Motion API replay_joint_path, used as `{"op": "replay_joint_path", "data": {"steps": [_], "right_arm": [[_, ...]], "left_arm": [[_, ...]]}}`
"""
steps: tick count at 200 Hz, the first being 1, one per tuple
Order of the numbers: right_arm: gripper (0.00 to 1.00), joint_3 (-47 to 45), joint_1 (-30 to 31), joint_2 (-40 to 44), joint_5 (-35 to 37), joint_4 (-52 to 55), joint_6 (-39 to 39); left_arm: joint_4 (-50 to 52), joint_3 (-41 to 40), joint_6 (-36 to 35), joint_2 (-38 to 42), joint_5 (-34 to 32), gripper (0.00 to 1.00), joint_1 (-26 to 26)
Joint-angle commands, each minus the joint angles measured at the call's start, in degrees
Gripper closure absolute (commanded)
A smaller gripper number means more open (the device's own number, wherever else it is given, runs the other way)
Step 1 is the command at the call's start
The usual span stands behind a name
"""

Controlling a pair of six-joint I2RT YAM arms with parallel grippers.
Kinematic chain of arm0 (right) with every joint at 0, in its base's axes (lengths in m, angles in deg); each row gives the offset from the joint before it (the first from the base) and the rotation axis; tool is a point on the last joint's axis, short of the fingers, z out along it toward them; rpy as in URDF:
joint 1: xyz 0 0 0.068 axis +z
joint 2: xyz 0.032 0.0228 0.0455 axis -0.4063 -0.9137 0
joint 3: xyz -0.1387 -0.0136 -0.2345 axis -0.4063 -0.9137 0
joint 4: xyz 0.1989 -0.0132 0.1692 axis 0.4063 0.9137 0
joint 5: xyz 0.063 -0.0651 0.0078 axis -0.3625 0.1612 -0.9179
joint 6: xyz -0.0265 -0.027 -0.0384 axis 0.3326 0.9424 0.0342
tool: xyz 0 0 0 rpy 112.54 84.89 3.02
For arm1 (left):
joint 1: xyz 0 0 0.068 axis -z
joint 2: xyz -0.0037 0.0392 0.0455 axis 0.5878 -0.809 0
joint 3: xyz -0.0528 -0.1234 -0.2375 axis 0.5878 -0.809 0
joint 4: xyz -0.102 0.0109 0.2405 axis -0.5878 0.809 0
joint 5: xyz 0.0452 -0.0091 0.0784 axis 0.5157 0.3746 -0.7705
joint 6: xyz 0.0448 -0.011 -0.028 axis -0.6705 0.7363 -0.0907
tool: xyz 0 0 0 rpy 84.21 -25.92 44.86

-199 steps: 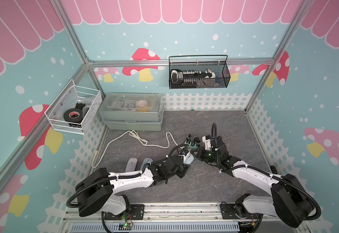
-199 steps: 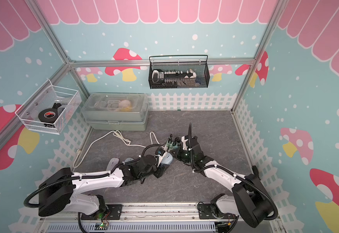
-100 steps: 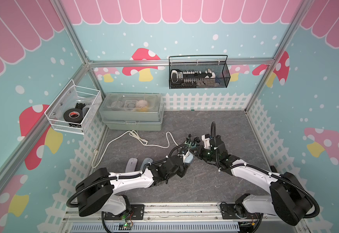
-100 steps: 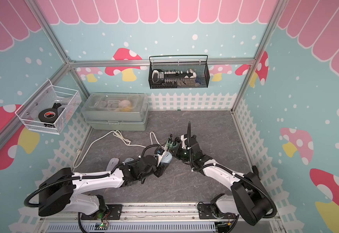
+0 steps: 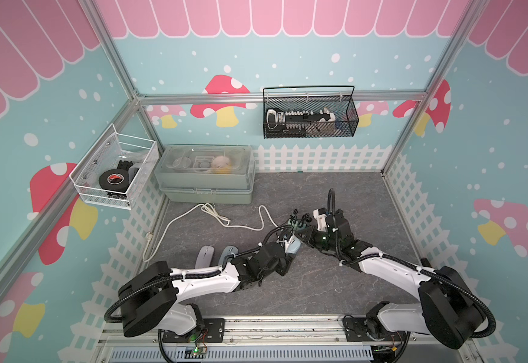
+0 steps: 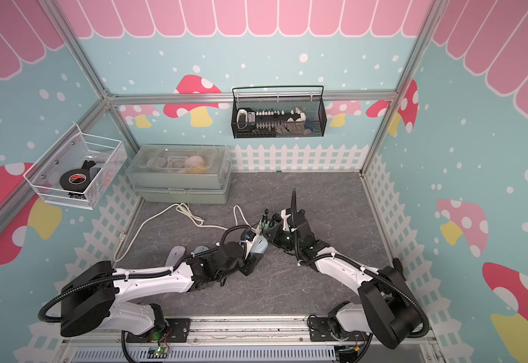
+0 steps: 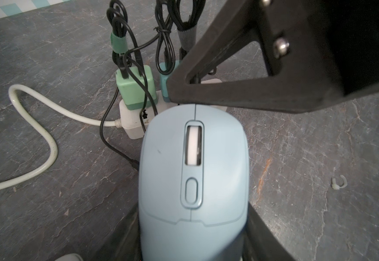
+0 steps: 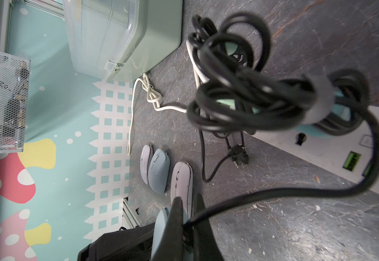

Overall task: Unplug the wireless mouse
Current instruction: Remove the power cord from the mouse.

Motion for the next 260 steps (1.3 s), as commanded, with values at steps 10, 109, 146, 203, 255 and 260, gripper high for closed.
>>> {"op": "replay_joint_path", "data": {"steps": [10,109,146,203,255,260], "right_arm": [[1.0,1.9,-1.1,-0.8,2.7,-2.6,0.5],[1.0,2.5,-1.6,-3.1,0.5,-0.1,1.7],[0.89,2.6,-1.6,-4.7,-1.2,-1.3,1.0],[0.94,2.8,-2.6,-4.5,-1.4,-1.1,1.9],[0.94,3.7,-3.7,-4.5,-2.1,-0.2,3.1],[0.94,3.6,-3.8,-4.5,-2.2,-0.1,3.0]], "left_arm": [[2.4,-0.8,-0.1,-0.9,0.4,0.51,0.9],[5.5,-0.4,-1.0,-0.5,-0.2,0.51,0.9],[5.9,0.2,-2.3,-0.5,-1.9,0.5,0.9],[7.8,-1.2,-1.9,2.3,-1.6,0.5,0.9],[8.2,-2.8,-1.3,4.2,-2.7,0.5,0.9],[8.2,-2.7,-1.2,4.1,-2.7,0.5,0.9]]}}
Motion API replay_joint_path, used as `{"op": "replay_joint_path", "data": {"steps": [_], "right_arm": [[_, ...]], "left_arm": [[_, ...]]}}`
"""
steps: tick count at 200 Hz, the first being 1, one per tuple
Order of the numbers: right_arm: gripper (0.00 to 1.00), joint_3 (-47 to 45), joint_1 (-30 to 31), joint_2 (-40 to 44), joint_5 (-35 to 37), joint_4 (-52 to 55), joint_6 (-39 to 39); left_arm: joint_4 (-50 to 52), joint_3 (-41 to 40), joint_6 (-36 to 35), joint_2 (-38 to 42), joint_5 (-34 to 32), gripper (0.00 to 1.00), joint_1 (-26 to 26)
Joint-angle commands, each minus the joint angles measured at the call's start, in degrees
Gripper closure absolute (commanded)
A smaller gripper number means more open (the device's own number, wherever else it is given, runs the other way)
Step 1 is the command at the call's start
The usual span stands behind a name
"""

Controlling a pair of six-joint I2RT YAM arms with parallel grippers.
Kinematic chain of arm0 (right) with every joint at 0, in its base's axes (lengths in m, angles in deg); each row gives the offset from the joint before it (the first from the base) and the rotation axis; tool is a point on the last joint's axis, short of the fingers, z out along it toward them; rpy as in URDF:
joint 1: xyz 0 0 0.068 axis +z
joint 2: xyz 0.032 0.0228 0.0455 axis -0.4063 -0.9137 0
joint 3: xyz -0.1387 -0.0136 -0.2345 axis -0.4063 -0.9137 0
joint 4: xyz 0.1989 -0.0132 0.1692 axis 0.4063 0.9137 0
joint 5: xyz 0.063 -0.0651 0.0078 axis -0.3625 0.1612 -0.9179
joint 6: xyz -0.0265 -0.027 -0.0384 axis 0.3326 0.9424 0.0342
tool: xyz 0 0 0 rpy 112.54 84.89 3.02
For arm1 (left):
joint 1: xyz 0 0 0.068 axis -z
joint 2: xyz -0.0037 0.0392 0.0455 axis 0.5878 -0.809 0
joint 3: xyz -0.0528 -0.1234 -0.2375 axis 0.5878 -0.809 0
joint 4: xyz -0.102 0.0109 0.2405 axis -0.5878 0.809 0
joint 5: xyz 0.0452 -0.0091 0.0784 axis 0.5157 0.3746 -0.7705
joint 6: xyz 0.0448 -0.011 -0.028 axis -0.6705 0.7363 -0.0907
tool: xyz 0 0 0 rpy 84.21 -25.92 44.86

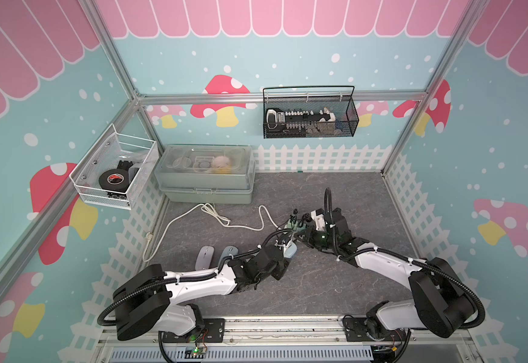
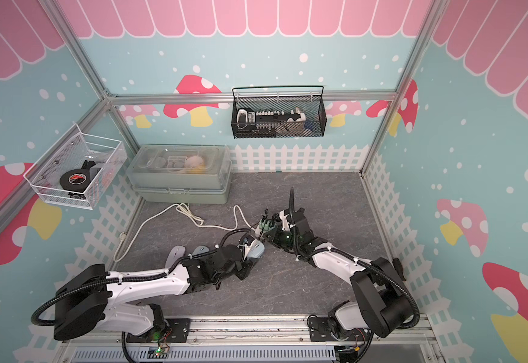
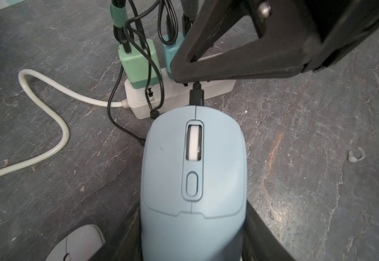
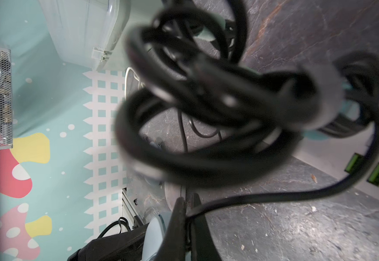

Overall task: Unplug the wireless mouse
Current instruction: Remove the power cord from the mouse.

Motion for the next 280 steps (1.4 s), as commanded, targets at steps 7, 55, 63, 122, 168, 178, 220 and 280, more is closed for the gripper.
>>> {"op": "replay_joint_path", "data": {"steps": [7,55,63,122,168,178,220,280], "right_arm": [[0.94,1.8,-1.8,-0.2,2.8,-1.4,1.1],[0.95,1.1,-2.6,0.8,3.2,-1.0,1.5],[0.98,1.1,-2.7,0.9,3.1,-1.0,1.7],[1.0,1.9,-3.8,1.3,2.4,0.0,2.9],[1.0,2.3,-4.6,1.2,2.0,0.9,3.4],[1.0,2.3,-4.8,1.1,2.0,0.9,3.4],[1.0,2.6,-5.5,1.2,1.6,0.9,3.7],[1.0,3.2,-6.4,0.9,1.3,1.0,4.0]], "left_arm": [[2.3,-1.4,0.7,1.0,-1.4,0.5,0.3],[2.7,-1.9,0.9,1.9,-1.3,0.5,0.3],[2.7,-2.2,1.0,2.1,-1.3,0.5,0.3],[3.4,-2.9,1.6,3.4,-0.7,0.5,0.3],[4.1,-3.6,2.0,4.0,-0.6,0.5,0.3],[4.2,-3.6,2.1,4.1,-0.6,0.5,0.3],[4.9,-3.8,2.6,4.7,0.2,0.51,0.3],[5.9,-5.0,4.5,6.0,1.3,0.51,0.8]]}}
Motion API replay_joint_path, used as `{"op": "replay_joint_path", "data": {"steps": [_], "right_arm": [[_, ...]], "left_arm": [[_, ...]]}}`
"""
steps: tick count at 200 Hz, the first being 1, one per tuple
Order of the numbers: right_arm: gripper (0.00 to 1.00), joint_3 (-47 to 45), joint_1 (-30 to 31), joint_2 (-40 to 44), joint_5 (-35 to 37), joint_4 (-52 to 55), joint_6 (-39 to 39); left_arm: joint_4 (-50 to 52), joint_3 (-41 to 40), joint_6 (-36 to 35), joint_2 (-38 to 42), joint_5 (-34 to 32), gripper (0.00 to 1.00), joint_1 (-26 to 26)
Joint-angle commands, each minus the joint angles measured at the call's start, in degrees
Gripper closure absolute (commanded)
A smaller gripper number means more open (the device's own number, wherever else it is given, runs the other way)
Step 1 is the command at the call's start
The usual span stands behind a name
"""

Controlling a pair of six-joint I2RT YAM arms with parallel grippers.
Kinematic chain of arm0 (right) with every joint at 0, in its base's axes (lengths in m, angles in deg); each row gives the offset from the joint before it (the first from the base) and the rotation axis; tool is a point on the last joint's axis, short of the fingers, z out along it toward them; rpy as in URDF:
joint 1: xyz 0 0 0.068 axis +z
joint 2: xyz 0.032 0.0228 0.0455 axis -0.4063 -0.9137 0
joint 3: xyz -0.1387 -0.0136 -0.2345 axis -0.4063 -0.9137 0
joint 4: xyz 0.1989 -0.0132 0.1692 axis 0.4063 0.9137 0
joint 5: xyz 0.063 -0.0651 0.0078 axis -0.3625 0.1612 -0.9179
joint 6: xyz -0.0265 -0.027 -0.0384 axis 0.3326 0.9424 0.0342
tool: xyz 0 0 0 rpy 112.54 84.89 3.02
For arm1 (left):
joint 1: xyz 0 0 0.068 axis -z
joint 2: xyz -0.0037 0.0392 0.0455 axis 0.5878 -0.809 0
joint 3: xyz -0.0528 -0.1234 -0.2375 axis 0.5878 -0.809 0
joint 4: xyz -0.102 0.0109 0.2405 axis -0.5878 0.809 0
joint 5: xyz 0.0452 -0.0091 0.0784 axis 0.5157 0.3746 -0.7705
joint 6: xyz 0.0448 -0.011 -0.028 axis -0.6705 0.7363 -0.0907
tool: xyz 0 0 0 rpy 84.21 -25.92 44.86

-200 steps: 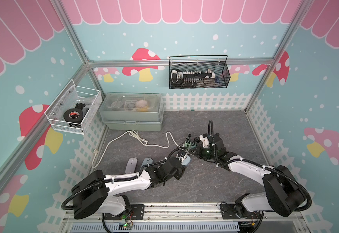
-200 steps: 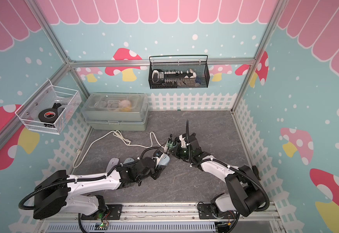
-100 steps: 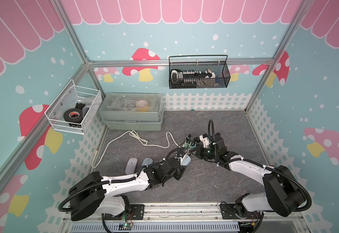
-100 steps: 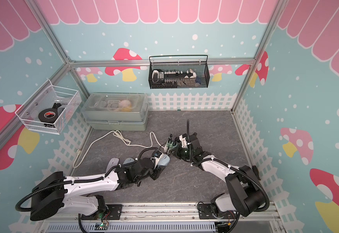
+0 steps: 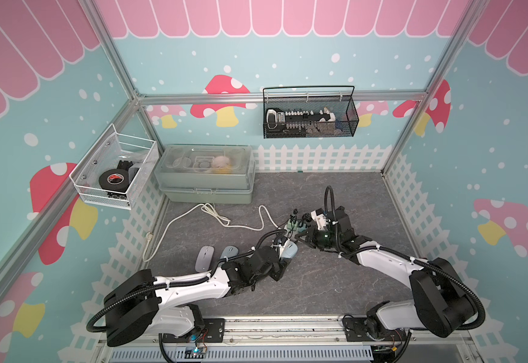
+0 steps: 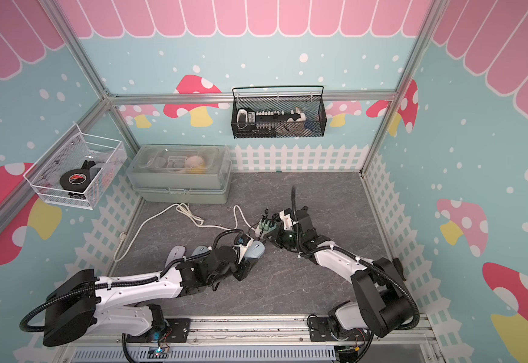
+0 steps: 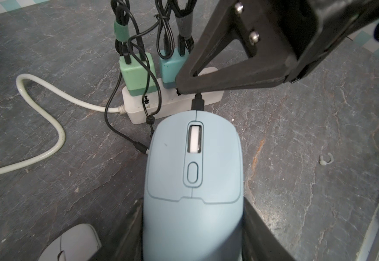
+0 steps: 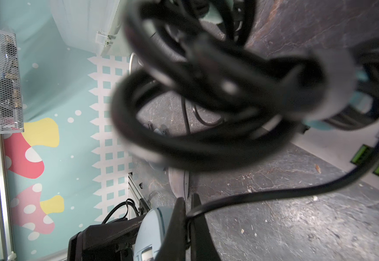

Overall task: Unplug the wireless mouse
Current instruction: Remove the power cord from the mouse.

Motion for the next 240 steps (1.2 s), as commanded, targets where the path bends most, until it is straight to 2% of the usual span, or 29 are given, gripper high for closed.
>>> {"op": "replay_joint_path", "data": {"steps": [1,240], "right_arm": [[1.0,2.5,-3.4,0.8,8.1,-2.0,1.6],[1.0,3.1,-6.2,0.6,5.7,-3.6,1.0]], "left_arm": [[7.9,-2.5,2.5,1.7,-0.6,0.51,0.6],[10.4,-3.1,2.5,7.1,-4.3,0.51,1.2]]}}
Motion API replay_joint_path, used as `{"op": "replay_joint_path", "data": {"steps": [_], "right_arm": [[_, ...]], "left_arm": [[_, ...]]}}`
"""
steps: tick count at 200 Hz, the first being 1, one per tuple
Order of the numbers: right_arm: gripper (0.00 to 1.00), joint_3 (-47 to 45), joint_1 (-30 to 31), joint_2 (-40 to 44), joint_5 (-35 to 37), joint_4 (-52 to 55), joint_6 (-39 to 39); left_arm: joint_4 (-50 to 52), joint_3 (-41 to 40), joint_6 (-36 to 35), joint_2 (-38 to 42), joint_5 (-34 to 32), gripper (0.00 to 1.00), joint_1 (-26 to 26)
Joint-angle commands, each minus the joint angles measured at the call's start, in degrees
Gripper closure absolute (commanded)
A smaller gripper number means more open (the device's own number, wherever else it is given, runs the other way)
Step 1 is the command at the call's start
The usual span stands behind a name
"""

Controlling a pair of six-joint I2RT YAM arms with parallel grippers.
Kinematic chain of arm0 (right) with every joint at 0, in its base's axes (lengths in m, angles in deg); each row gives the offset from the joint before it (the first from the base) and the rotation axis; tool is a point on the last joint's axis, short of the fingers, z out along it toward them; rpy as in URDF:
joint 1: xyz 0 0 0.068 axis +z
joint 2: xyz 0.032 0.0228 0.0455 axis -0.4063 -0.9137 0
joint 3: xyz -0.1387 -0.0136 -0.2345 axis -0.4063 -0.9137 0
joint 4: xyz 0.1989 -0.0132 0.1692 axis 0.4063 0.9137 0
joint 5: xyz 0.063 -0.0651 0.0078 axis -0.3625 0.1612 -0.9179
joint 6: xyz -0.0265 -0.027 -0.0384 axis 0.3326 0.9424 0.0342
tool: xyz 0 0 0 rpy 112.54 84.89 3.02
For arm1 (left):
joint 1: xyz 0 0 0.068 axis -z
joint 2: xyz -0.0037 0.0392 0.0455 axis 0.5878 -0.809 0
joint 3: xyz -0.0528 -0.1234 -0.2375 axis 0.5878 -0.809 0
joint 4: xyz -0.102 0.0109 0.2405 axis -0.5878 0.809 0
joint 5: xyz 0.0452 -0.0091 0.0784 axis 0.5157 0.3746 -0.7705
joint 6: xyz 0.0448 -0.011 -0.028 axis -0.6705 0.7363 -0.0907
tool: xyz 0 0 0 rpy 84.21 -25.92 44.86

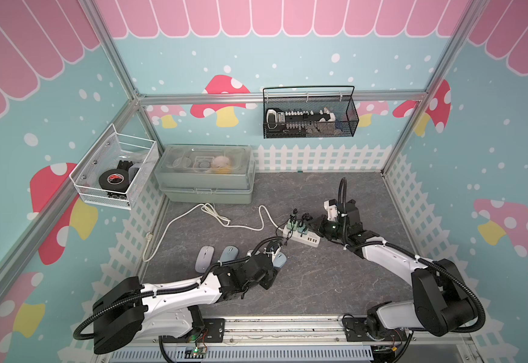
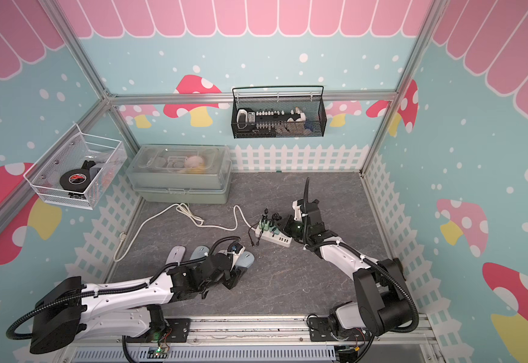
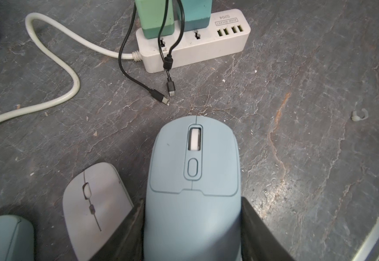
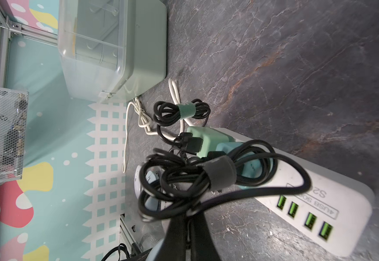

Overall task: Unplug the wireless mouse
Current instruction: Remove the power cord from the mouse, then place the mouse at the center of the board.

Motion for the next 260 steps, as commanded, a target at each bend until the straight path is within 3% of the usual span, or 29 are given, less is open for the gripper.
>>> {"op": "replay_joint_path", "data": {"steps": [1,67,101,138,197,260], "right_arm": [[1.0,0.8,0.2,0.5,0.3,-2.5,0.0],[1.0,0.8,0.2,-0.4,-1.2,-2.9,0.2],[1.0,0.8,0.2,-1.1,-2.7,-2.9,0.5],[1.0,0.6,0.2,-1.4,-3.7,-2.9,0.9],[1.0,-0.6,0.2,-2.7,-5.4,-5.6,0.4],[1.0,-2.0,0.2,-1.8,-6.5,-6.9,0.5]], "left_arm": [[-0.3,0.6,0.1,1.4,-2.0,0.51,0.3],[-0.2,2.1,-0.4,0.1,-2.8,0.5,0.3],[1.0,5.1,2.0,-5.1,-7.0,0.5,0.3],[6.0,9.9,11.7,-11.6,-7.1,0.51,0.4],[11.5,13.4,27.6,-14.9,-8.5,0.52,3.7],[23.1,19.7,39.3,-20.2,-16.3,0.55,6.2]]}}
